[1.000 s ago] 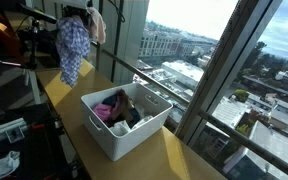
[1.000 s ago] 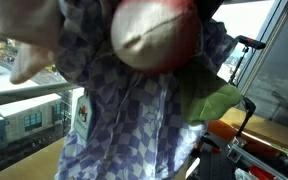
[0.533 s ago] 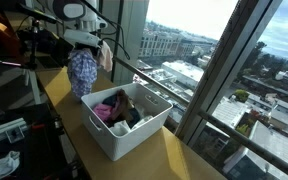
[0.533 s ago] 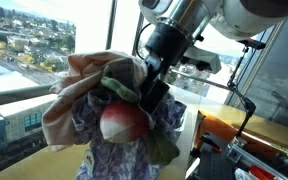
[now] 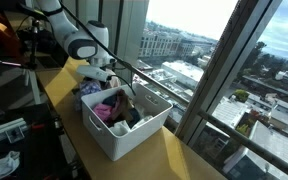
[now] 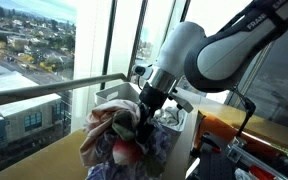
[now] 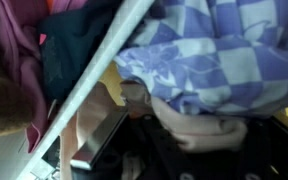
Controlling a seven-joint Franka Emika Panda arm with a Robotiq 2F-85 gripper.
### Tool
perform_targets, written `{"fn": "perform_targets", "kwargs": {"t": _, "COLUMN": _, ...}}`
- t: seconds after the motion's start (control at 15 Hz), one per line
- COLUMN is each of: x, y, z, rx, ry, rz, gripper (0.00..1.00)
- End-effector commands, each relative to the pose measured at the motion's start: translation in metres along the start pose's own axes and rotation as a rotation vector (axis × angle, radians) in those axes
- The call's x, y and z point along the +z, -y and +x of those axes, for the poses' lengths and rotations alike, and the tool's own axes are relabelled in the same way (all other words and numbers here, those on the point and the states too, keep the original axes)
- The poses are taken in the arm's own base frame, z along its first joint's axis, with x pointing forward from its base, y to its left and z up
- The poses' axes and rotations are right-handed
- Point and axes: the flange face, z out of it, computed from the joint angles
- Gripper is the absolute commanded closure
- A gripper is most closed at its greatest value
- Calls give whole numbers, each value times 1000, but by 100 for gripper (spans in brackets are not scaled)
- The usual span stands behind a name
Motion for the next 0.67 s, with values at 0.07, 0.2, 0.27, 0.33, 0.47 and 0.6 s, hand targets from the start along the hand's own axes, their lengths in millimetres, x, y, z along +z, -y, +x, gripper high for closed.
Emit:
{"fn": "perform_targets", "kwargs": {"t": 0.07, "x": 39, "y": 14, "z": -4, "rx": 7, "ry": 20, "rz": 11, "gripper": 100}}
{"fn": "perform_targets", "kwargs": {"t": 0.2, "x": 55, "y": 31, "z": -3, "rx": 5, "ry": 43, "rz": 35, "gripper": 100}}
{"fn": "perform_targets", "kwargs": {"t": 0.27, "x": 61, "y": 39, "z": -2, "rx": 0, "ry": 52, "rz": 42, "gripper": 100}}
{"fn": "perform_targets", "kwargs": {"t": 0.33, "x": 65, "y": 44, "z": -1, "rx": -4, "ry": 60, "rz": 47, "gripper": 100}}
{"fn": "perform_targets", "kwargs": {"t": 0.47, "x": 65, "y": 45, "z": 1, "rx": -7, "ry": 73, "rz": 49, "gripper": 74}}
{"fn": "perform_targets", "kwargs": {"t": 0.6, "x": 49, "y": 37, "z": 4, "rx": -7, "ry": 65, "rz": 40, "gripper": 60}}
